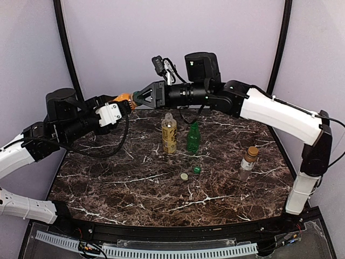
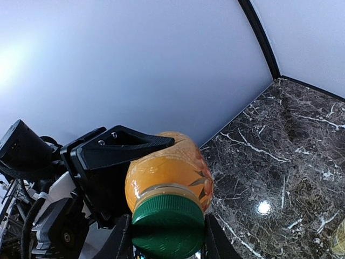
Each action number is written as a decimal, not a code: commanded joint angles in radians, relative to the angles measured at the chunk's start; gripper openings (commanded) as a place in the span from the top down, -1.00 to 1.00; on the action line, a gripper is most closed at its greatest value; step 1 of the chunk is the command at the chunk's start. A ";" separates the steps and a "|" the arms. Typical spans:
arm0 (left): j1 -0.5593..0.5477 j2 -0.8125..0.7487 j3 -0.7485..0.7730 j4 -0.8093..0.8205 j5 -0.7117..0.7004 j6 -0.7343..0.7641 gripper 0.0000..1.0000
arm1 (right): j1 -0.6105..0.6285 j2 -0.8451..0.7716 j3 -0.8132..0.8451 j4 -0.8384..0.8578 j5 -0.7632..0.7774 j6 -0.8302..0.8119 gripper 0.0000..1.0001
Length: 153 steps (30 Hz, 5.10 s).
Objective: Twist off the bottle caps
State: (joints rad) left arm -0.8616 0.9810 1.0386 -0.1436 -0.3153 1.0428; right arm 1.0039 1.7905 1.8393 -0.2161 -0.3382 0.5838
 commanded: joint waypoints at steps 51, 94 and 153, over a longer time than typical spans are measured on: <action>-0.007 0.013 0.169 -0.737 0.745 -0.191 0.94 | 0.300 -0.404 -0.455 0.071 0.232 -1.732 1.00; 0.230 -0.129 0.003 -0.227 0.385 -0.641 0.80 | 0.153 0.336 -0.222 -0.632 0.396 -0.159 -0.51; 0.231 -0.062 0.158 -0.317 0.886 -0.682 0.79 | 0.098 0.010 -0.274 0.766 -0.105 -0.318 0.09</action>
State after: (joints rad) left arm -0.6365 0.9241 1.1721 -0.4686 0.5495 0.3588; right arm 1.1057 1.7805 1.5425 0.5701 -0.4385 0.2581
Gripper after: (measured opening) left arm 0.509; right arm 0.454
